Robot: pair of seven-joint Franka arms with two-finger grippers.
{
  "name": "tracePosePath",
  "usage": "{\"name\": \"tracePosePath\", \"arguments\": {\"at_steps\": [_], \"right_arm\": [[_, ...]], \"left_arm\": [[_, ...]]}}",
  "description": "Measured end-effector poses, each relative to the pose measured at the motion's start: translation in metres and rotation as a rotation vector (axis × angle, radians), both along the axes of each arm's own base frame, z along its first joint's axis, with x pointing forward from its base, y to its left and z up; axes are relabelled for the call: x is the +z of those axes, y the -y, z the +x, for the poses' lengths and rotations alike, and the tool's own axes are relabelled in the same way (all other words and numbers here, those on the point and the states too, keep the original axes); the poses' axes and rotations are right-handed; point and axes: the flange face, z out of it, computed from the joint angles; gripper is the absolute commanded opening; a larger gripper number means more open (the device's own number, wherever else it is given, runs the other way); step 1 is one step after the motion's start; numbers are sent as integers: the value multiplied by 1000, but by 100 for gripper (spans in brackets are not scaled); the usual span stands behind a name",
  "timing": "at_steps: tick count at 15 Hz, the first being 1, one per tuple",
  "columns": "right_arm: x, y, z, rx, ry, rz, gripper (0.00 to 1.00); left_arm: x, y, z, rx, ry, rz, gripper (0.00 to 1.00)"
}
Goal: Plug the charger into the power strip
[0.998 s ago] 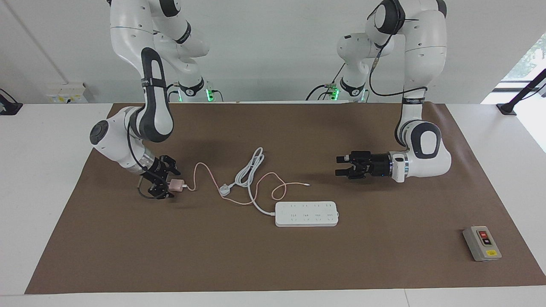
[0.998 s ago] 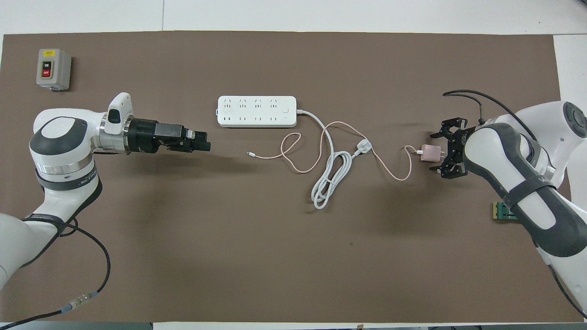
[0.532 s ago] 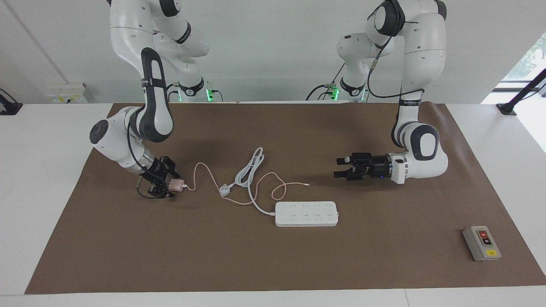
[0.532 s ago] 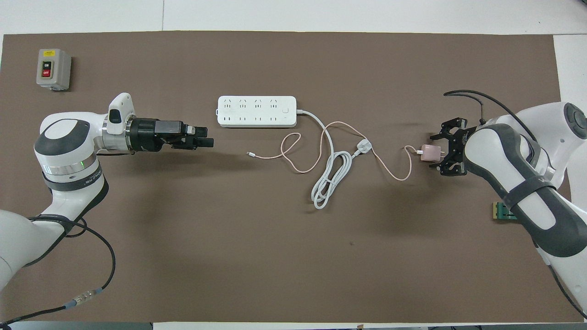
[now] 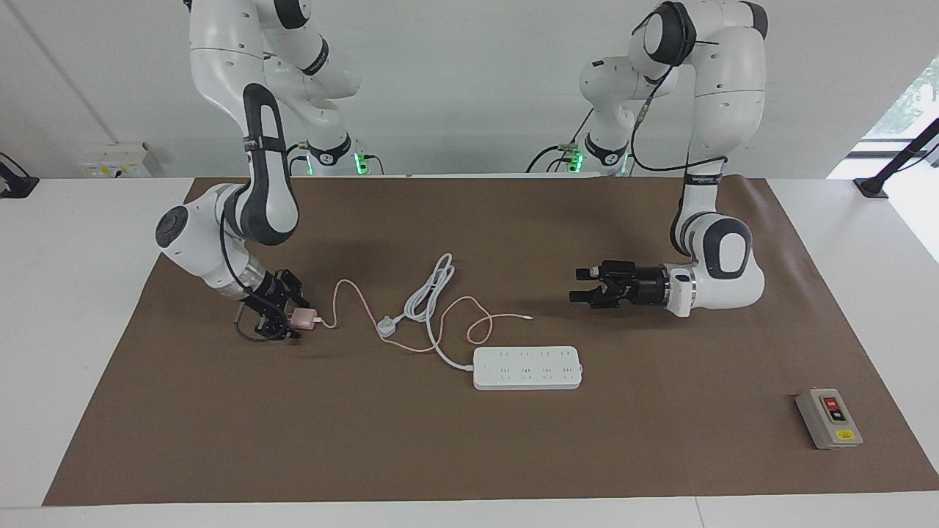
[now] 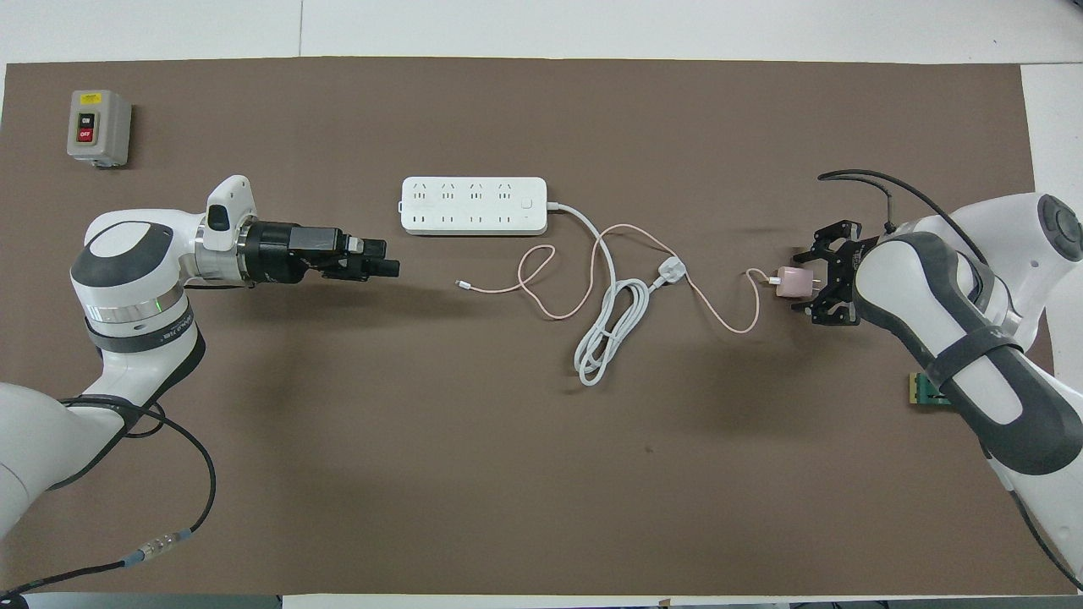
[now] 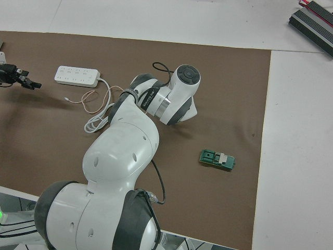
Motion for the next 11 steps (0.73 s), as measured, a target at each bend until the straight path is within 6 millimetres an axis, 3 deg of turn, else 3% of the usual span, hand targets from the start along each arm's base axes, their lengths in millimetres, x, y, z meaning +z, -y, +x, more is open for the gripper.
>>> {"name": "tracePosePath", "arguments": {"at_steps": [4, 5, 6, 11], "right_arm": [[2, 0, 1, -17, 10, 13, 25], [4, 0, 2, -22, 17, 21, 8], [4, -1, 2, -21, 28, 33, 0], [17, -2, 10, -21, 92, 86, 0]], "left_arm": [[0, -1, 0, 3, 0, 1, 100], [0, -1, 0, 4, 0, 1, 100], [0, -2, 0, 4, 0, 1, 100], [-1, -2, 1, 8, 0, 5, 100]]}}
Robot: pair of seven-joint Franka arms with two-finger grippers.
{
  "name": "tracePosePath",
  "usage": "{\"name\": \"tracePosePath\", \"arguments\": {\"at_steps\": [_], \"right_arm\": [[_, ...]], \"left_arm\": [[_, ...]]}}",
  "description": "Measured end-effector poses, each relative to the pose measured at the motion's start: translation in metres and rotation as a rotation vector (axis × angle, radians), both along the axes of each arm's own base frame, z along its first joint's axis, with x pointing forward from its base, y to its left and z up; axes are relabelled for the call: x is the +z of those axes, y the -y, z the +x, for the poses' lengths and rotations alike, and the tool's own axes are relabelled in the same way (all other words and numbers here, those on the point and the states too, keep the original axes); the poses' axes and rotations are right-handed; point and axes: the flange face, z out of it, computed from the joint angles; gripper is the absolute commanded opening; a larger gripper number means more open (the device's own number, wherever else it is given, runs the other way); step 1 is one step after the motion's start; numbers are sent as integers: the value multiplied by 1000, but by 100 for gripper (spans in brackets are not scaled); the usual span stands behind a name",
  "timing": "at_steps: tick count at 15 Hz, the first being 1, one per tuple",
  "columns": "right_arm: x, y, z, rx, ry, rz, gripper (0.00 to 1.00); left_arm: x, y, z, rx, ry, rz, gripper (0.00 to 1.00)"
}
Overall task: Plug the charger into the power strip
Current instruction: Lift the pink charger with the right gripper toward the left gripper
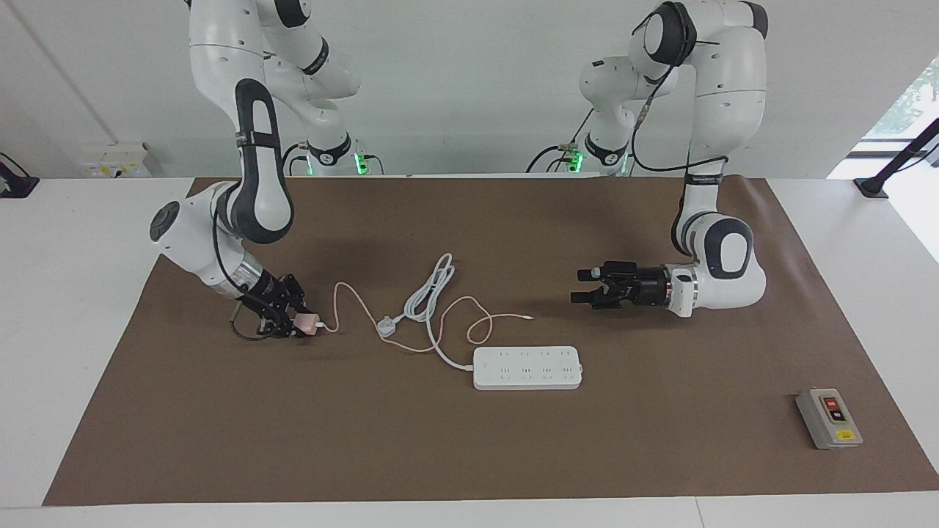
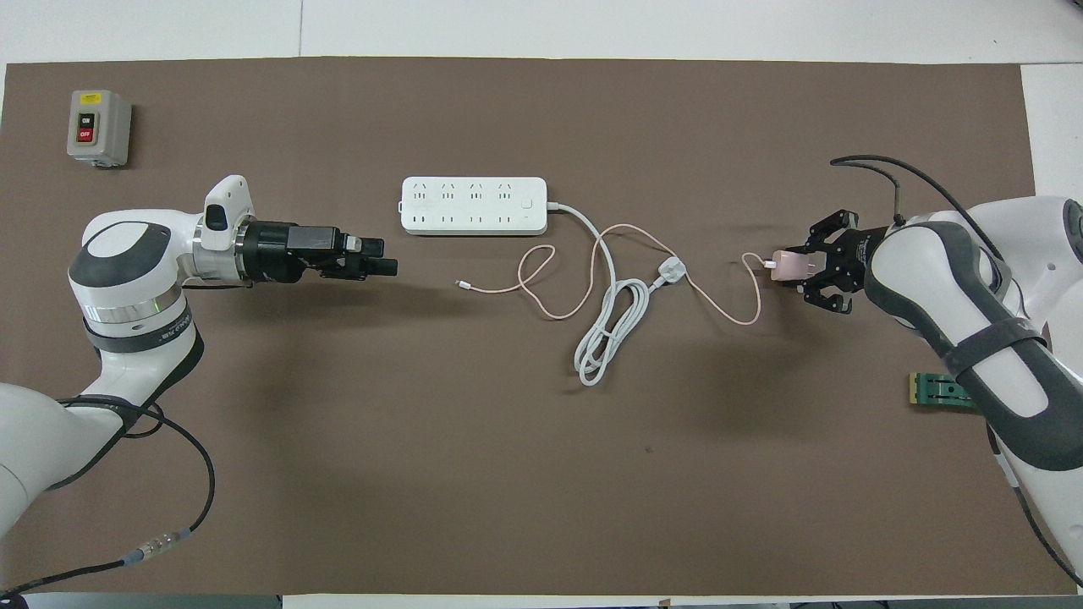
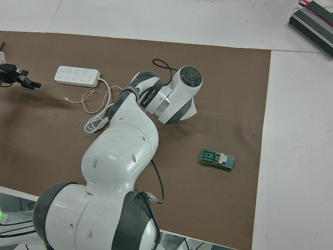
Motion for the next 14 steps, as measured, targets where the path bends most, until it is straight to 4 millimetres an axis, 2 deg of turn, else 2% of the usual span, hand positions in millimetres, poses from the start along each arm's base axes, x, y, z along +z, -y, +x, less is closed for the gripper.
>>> {"name": "tracePosePath", "arguments": {"at_steps": [3, 5, 10, 12, 14], "right_arm": [[31, -9, 19, 14, 68, 2, 0], [57, -30, 32, 45, 110, 11, 0], [118, -106, 42, 192, 113, 64, 0], [132, -143, 40, 222, 84, 45, 0], [142, -190, 34, 228, 56, 16, 0]], "left_arm": [[-1, -1, 1, 7, -2, 6, 100], [-1, -2, 1, 9, -10, 9, 100], [-1, -2, 2, 13, -20, 12, 100], [0, -1, 3, 20, -26, 16, 100], [3, 10, 5, 29, -25, 5, 100]]}}
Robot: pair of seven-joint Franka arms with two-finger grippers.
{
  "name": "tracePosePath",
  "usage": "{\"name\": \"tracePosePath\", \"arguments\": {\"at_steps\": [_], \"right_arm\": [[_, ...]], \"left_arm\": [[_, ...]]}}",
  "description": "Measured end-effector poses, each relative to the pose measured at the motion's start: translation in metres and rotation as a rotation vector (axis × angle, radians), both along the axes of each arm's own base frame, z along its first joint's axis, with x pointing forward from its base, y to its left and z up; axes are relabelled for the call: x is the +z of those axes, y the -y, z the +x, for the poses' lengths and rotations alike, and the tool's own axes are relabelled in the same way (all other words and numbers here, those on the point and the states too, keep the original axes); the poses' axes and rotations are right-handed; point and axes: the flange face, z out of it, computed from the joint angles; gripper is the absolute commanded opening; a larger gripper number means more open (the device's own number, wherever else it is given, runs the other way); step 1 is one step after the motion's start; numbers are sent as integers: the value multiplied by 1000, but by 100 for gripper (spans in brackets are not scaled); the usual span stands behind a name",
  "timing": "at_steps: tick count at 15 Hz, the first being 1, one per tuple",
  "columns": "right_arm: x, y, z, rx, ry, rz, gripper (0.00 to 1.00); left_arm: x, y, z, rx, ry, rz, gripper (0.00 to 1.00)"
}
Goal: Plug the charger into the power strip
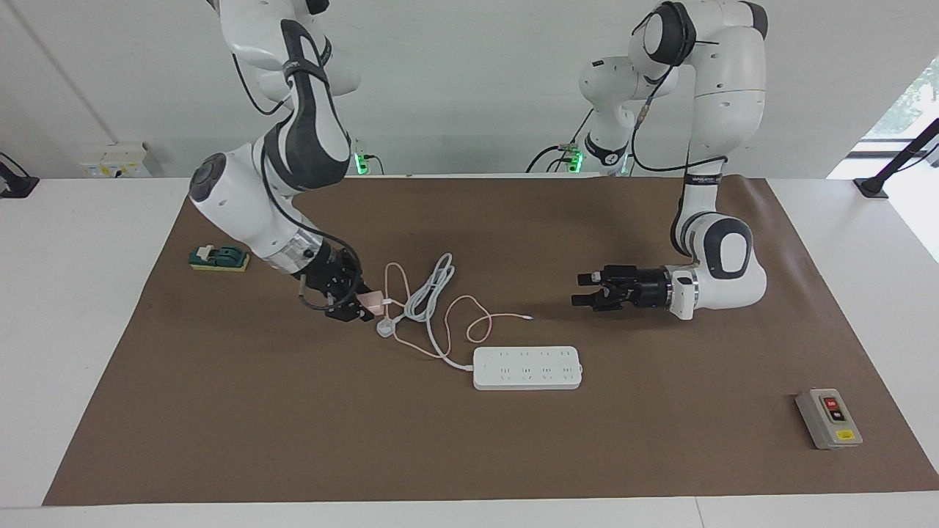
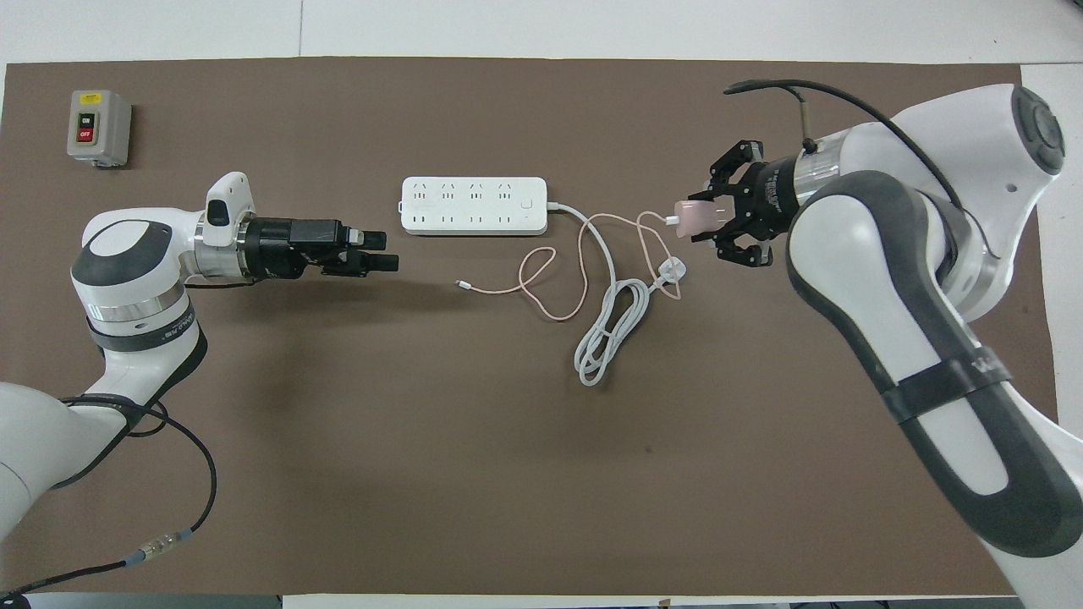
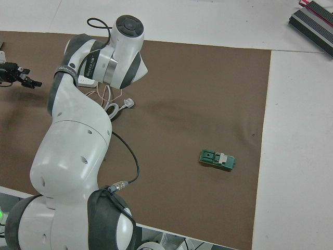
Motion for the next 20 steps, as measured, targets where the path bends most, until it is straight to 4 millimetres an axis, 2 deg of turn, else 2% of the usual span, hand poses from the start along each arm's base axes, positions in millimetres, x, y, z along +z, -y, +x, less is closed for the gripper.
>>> {"name": "tracePosePath", "arguments": {"at_steps": [2, 4, 7, 9, 12, 14, 16, 20], "right_arm": [[7, -47, -11, 3, -15, -46, 0], [17, -84, -20, -19, -23, -73, 0], [29, -122, -28, -8, -12, -75, 0], [32, -147, -31, -8, -15, -70, 0], [31, -175, -25, -17, -15, -62, 0], [26, -193, -20, -33, -23, -58, 0], [17, -203, -15, -38, -31, -61, 0], [12, -205, -10, -40, -32, -63, 0]], "left_arm": [[3, 19, 3, 13, 6, 1, 100], [4, 37, 4, 29, 7, 0, 100], [7, 48, 3, 19, 11, -8, 100], [9, 62, 0, 6, 11, -20, 100], [11, 91, -7, -21, 10, -34, 100], [14, 103, -11, -36, -10, -36, 100], [24, 104, -13, -24, -61, -29, 100], [34, 102, -18, 17, -74, -18, 100]]}}
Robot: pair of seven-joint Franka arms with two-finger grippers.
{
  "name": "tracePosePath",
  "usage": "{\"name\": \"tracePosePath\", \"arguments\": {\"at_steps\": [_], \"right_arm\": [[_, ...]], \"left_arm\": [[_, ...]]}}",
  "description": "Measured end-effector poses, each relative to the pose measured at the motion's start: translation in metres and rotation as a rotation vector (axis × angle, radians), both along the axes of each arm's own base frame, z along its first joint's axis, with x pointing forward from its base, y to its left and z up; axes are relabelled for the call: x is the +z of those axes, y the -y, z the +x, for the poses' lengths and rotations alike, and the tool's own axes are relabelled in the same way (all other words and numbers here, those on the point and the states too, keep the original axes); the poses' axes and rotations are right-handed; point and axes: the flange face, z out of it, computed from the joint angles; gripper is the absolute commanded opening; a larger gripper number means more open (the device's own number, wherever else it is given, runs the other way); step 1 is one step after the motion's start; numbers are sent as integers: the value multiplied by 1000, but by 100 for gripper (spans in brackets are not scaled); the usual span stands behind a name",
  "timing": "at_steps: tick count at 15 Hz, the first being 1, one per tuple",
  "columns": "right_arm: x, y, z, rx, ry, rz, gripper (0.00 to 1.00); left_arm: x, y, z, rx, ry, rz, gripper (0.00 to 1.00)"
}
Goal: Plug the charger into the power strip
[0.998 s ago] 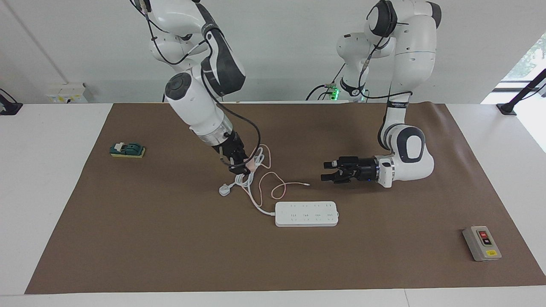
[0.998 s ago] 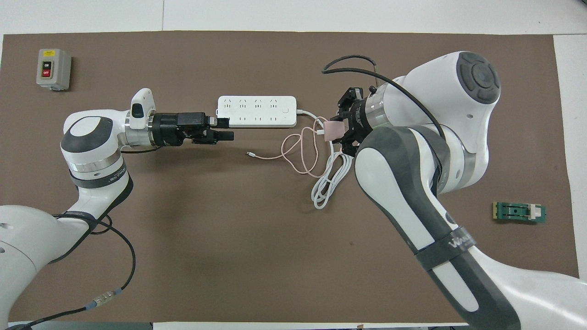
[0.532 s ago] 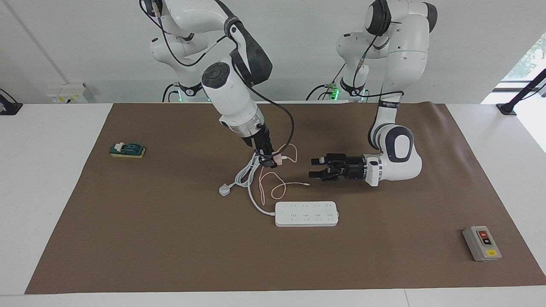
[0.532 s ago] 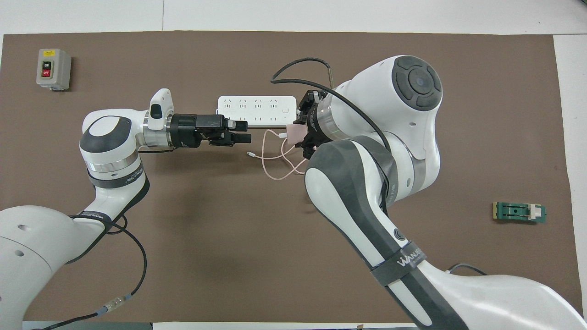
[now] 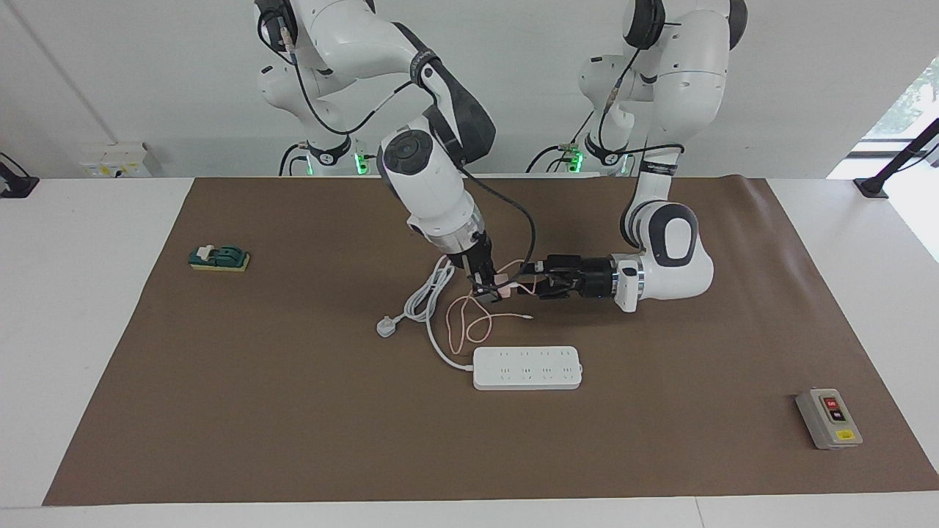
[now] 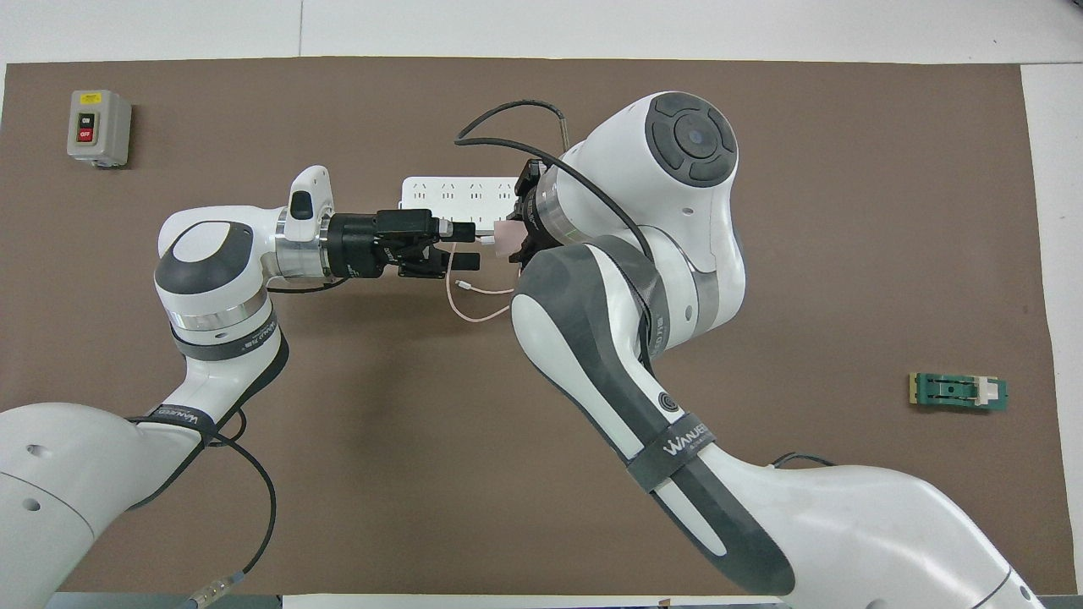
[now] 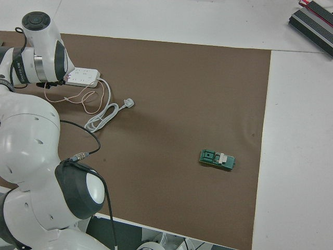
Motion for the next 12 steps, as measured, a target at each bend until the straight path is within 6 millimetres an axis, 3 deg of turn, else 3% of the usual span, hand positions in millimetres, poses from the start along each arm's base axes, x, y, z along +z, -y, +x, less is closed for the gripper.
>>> {"name": "tracePosePath", "arguments": {"at_steps": [6, 12], "right_arm": [[2, -14, -8, 9, -2, 3, 0], [2, -17, -10, 9, -1, -2, 0]], "left_arm": [[-4, 15, -3, 50, 31, -9, 100], [-5, 18, -4, 55, 48, -12, 79]]}}
